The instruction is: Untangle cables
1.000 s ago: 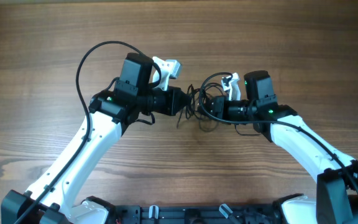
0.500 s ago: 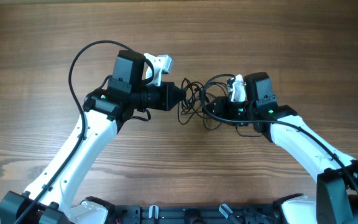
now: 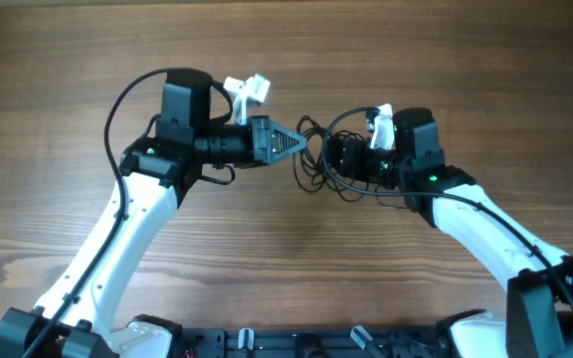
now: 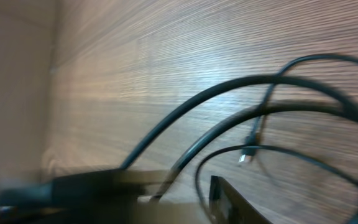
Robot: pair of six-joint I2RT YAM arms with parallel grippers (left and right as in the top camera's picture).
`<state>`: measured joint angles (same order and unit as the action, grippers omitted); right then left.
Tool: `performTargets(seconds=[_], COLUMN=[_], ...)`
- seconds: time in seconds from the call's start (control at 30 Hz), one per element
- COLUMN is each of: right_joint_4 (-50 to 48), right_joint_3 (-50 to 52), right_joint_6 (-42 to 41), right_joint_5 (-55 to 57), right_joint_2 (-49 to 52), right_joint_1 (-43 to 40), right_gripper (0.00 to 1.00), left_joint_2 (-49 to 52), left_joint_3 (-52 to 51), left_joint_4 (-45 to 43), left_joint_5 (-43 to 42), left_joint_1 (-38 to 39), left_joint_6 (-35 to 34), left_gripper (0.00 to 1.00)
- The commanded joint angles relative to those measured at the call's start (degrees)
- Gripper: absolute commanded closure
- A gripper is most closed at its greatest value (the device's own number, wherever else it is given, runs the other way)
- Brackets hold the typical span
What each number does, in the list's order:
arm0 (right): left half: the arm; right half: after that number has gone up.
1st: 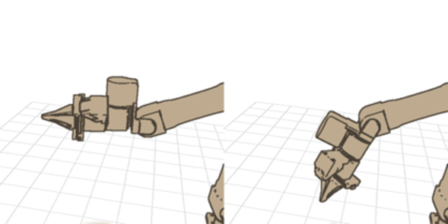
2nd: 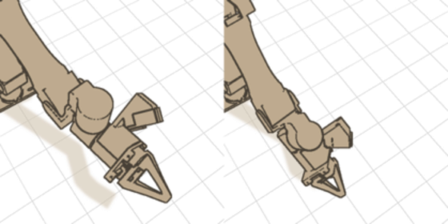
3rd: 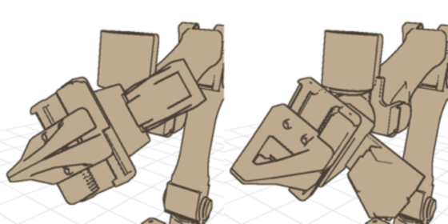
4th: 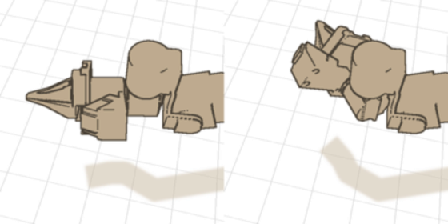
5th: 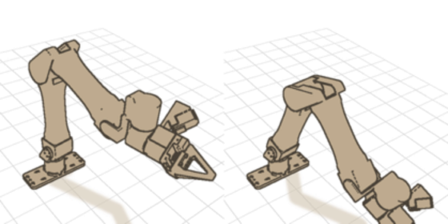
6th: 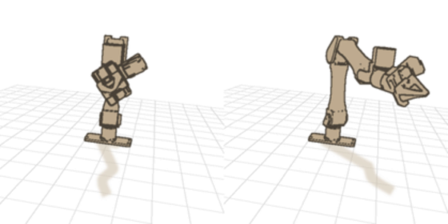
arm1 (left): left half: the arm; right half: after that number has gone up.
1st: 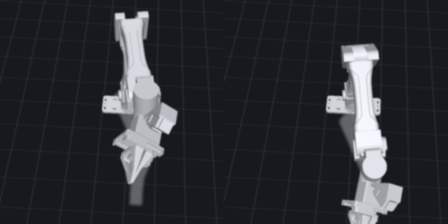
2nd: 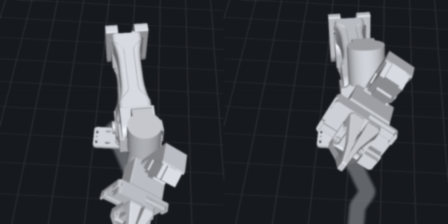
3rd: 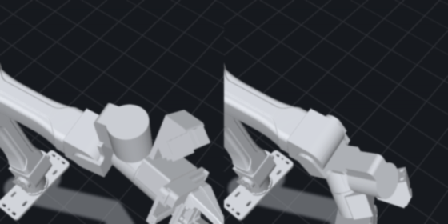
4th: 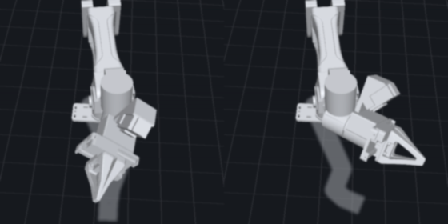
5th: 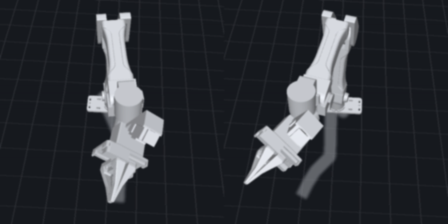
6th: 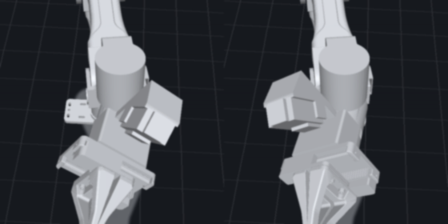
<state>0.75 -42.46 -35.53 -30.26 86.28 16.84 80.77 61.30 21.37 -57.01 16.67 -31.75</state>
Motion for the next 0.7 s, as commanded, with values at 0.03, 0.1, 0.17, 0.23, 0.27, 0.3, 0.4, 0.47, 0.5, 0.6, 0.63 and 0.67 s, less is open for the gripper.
performTargets(seconds=[0.03,0.1,0.17,0.23,0.27,0.3,0.4,0.47,0.5,0.6,0.63,0.67], right_joint_4=[1.3,6.0,12.5,18.7,21.0,22.4,24.0,24.0,24.0,24.1,24.3,24.4], right_joint_3=[-0.2,-0.2,-0.2,-0.2,-0.2,-0.2,-0.2,-0.2,-0.2,-0.2,-0.2,-0.2], right_joint_6=[-5.6,-5.6,-7.0,-8.2,-8.2,-8.2,-8.2,-8.9,-9.7,-9.9,-9.9,-10.0], right_joint_5=[8.7,12.5,18.3,24.1,26.3,27.6,28.9,28.9,29.0,28.9,28.9,29.0], right_joint_2=[0.5,0.5,0.5,0.5,0.5,0.5,0.5,0.5,0.5,0.5,0.5,0.5], right_joint_1=[0.1,0.1,0.1,0.1,0.1,0.1,0.1,0.1,0.1,0.1,0.1,0.1], right_gripper=[0.96,0.96,0.96,0.96,0.96,0.96,0.96,0.96,0.96,0.96,0.96,0.96], left_joint_2=[-1.2,-1.2,-1.2,-1.2,-1.2,-1.2,-1.2,-1.2,-1.2,-1.2,-1.2,-1.2], left_joint_3=[0.3,0.3,0.3,0.3,0.3,0.3,0.3,0.3,0.3,0.3,0.3,0.3], left_joint_4=[-0.1,0.9,4.0,8.2,10.7,12.8,18.8,20.1,20.3,20.5,20.5,20.4], left_joint_5=[-5.5,-2.4,4.3,14.7,22.1,28.0,44.2,47.7,48.7,49.9,50.2,50.8], left_joint_1=[-1.5,-2.4,-3.4,-4.2,-4.5,-4.8,-5.6,-5.6,-5.6,-5.6,-5.6,-5.6], left_joint_6=[-1.5,0.2,3.1,3.1,3.0,3.0,3.0,3.0,3.0,3.0,3.0,3.0], left_gripper=[0.96,0.96,0.96,0.96,0.96,0.96,0.95,0.82,0.79,0.54,0.49,0.48])
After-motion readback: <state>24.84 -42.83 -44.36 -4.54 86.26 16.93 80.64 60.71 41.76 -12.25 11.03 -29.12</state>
